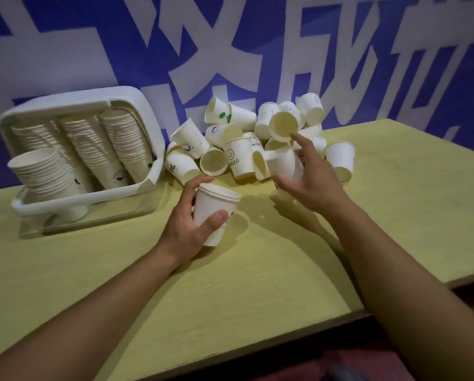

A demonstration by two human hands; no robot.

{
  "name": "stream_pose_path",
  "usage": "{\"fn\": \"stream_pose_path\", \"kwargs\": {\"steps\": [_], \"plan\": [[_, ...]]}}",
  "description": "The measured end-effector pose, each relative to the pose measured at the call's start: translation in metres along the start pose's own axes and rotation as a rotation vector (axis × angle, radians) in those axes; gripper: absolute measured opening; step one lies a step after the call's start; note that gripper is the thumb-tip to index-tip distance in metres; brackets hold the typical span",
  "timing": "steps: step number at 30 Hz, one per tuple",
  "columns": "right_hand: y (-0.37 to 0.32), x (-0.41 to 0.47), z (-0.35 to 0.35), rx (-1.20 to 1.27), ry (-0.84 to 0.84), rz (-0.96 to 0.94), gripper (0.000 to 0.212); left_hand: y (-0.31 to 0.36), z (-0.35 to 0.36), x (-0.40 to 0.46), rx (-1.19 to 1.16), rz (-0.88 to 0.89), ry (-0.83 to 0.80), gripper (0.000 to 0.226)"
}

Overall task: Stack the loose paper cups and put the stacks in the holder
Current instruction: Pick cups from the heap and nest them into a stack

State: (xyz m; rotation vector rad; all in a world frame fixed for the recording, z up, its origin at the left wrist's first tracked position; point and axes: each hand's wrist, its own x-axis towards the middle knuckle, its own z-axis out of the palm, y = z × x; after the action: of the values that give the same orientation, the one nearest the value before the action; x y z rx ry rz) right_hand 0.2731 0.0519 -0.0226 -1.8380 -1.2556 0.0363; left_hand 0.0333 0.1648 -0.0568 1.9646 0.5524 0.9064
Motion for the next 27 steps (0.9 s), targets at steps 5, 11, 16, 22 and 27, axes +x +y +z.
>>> {"fn": "stream_pose_path", "kwargs": {"steps": [5, 11, 16, 22, 27], "plan": [[0.019, -0.003, -0.013, 0.334, 0.258, -0.05, 0.075, 0.015, 0.05, 0.018, -0.021, 0.069, -0.14, 0.055], [0.026, -0.002, -0.034, 0.588, 0.553, 0.039, 0.036, 0.029, 0.121, 0.046, -0.156, 0.121, -0.158, 0.05], [0.031, 0.005, -0.034, 0.642, 0.511, 0.13, 0.033, 0.041, 0.152, 0.063, -0.241, 0.149, -0.161, 0.074], [0.025, 0.002, -0.024, 0.633, 0.339, 0.06, 0.048, 0.022, 0.157, 0.072, -0.358, 0.151, -0.092, 0.068], [0.028, 0.002, -0.015, 0.512, 0.381, 0.042, 0.025, 0.018, 0.154, 0.079, -0.357, 0.153, 0.074, 0.06]]}}
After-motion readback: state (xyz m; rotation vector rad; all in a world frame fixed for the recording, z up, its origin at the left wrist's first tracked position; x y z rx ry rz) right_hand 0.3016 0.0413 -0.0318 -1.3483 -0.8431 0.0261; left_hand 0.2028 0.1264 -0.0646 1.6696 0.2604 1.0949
